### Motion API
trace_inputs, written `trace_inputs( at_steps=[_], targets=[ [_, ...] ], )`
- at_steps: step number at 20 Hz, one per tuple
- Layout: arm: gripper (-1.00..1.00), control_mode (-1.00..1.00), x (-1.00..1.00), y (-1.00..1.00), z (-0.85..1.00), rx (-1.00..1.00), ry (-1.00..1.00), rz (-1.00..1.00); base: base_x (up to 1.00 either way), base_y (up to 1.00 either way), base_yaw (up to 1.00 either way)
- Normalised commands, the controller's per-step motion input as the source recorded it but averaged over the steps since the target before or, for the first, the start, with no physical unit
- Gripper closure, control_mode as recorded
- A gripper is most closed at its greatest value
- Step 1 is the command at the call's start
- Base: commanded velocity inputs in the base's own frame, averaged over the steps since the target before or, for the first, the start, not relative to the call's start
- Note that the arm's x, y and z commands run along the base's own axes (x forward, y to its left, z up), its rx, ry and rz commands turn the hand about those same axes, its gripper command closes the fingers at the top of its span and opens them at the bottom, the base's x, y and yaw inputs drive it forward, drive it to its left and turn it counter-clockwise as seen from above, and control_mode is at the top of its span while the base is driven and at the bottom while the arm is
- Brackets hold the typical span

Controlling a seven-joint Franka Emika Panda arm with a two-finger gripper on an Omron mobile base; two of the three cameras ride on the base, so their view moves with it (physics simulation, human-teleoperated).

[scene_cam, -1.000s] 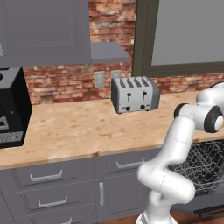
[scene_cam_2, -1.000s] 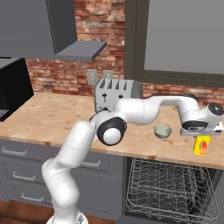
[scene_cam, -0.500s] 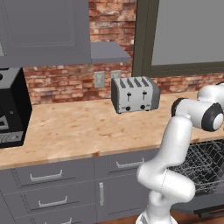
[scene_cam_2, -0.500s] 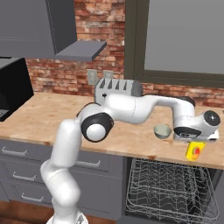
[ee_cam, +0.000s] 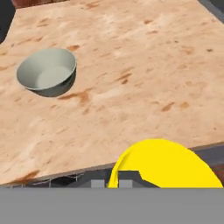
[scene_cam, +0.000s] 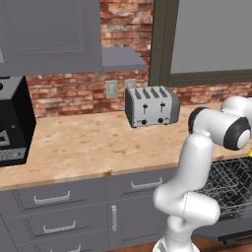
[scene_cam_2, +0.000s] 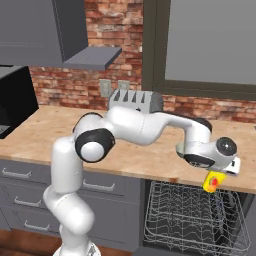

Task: Pick up the cup and bowl from the counter, place them in the dishwasher, and close the dishwasher door.

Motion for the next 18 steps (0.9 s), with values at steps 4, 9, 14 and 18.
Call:
trace_inputs(
  at_steps=[4,9,14,18],
  targets=[
    [1.0,-1.0,-0.2,-0.01,0.0,0.42,-0.04,-0.1,0.0,0.0,0.0],
    [1.0,-1.0,-0.34,-0.06,-0.05,0.35,-0.03,-0.14,0.0,0.0,0.0],
    [1.0,-1.0,-0.42,0.04,-0.31,0.09,-0.01,-0.17,0.0,0.0,0.0],
    [1.0,-1.0,-0.47,0.15,-0.46,0.0,-0.03,-0.25,0.0,0.0,0.0]
  ],
)
